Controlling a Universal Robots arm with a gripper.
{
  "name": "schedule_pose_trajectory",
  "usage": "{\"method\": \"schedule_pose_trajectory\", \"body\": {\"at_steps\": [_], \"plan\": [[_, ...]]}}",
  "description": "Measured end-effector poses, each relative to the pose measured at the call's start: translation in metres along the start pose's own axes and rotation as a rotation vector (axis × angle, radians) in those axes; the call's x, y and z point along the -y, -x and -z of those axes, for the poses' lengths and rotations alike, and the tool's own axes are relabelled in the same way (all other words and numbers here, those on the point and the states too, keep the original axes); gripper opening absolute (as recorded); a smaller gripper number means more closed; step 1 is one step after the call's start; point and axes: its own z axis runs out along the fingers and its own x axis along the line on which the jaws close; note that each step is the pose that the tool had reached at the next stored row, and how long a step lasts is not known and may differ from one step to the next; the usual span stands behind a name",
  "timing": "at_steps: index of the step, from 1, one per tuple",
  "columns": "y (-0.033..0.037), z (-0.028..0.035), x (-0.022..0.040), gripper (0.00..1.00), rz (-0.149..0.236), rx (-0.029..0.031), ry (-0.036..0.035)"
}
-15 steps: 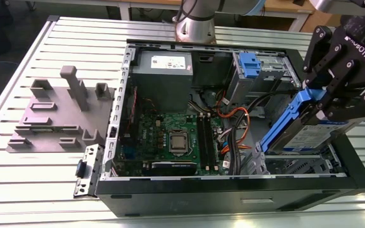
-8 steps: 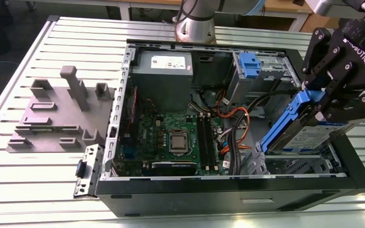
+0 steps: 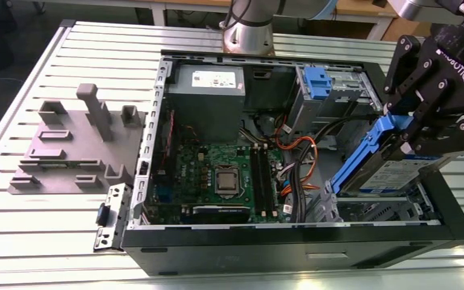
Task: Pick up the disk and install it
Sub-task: 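Insert the disk into the insertion slot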
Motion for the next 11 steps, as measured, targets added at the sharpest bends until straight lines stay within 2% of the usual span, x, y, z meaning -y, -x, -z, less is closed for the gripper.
{"method": "schedule_pose_trajectory", "body": {"at_steps": [2,3,4,5,11], "plan": [[0.0,0.0,0.0,0.38,0.0,-0.0002,0.0],[0.0,0.0,0.0,0.43,0.0,-0.0002,0.0],[0.0,-0.0001,0.0,0.43,0.0,0.0002,0.0],[0.0,-0.0001,0.0,0.5,0.0,-0.0001,0.0001],[0.0,-0.0002,0.0,0.5,0.0,0.0,0.0]]}}
